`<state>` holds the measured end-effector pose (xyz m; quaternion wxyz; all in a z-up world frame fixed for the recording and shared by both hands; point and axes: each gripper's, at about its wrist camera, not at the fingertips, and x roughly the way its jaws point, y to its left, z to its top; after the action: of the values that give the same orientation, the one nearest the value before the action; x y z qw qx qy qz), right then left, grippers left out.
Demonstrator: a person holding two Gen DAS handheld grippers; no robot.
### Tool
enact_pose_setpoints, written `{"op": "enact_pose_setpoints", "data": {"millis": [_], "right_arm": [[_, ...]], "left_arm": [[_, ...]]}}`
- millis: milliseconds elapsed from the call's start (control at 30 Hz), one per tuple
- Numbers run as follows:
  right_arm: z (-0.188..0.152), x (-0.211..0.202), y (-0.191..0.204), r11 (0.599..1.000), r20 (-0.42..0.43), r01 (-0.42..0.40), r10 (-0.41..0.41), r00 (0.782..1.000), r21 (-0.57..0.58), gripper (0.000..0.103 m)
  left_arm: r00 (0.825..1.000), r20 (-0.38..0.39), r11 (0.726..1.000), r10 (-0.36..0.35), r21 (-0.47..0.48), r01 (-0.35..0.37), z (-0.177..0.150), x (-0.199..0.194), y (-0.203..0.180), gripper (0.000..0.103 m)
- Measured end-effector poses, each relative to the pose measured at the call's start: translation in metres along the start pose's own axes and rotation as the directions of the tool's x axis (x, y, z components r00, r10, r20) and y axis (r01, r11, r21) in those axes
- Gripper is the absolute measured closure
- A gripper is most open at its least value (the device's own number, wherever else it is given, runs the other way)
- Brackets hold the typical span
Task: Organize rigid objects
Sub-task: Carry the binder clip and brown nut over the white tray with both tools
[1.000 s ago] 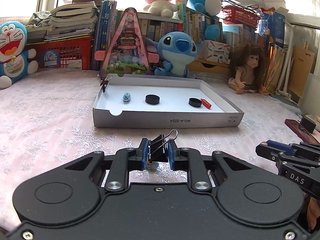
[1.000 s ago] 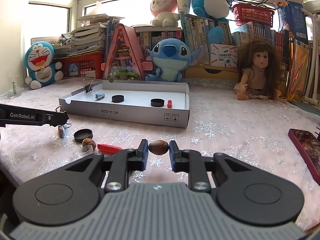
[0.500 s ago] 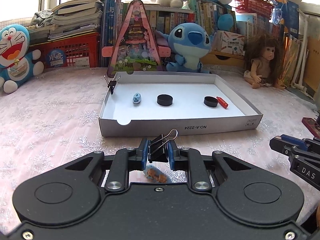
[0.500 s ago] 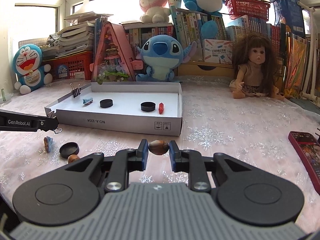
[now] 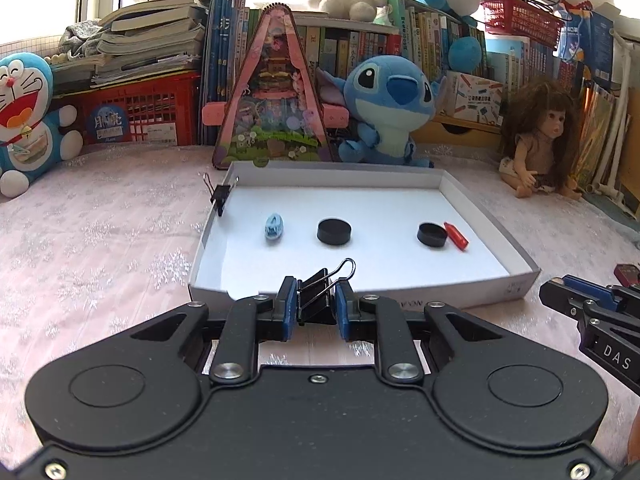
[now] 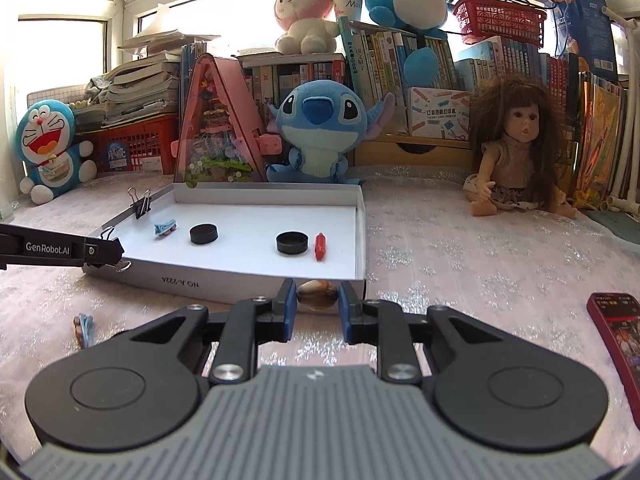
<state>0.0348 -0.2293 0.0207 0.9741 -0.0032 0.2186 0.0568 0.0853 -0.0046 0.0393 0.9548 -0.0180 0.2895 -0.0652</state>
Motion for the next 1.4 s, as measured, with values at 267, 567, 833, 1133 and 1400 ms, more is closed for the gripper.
{"op": "enact_pose_setpoints", "data": {"millis": [267, 567, 833, 1133, 1400], "right_arm": [[0.020, 0.027, -0.003, 1.000, -0.001, 0.002, -0.002, 1.000, 0.006, 0.076], [0.037, 0.061, -0.009, 0.998, -0.028, -0.013, 0.015, 1.000, 0.066, 0.076], [0.039, 0.090, 0.004, 0.995, -0.063, -0.063, 0.069, 0.996, 0.083, 0.076], [0.046, 0.119, 0.019, 0.986, -0.092, -0.140, 0.149, 0.985, 0.095, 0.076], [0.045, 0.143, 0.032, 0.989, -0.120, -0.128, 0.136, 0.983, 0.074, 0.076]], "left_arm": [[0.999, 0.049, 1.000, 0.020, -0.024, -0.018, 0.031, 0.019, 0.013, 0.084], [0.998, 0.053, 0.999, 0.027, -0.043, -0.025, 0.047, 0.050, 0.031, 0.084], [1.000, -0.008, 0.999, -0.014, -0.046, 0.014, 0.043, 0.086, 0.017, 0.084], [0.999, -0.037, 0.997, 0.022, -0.078, -0.025, 0.046, 0.120, 0.020, 0.084], [0.999, -0.032, 0.996, 0.038, -0.077, -0.041, 0.048, 0.134, 0.020, 0.084]]}}
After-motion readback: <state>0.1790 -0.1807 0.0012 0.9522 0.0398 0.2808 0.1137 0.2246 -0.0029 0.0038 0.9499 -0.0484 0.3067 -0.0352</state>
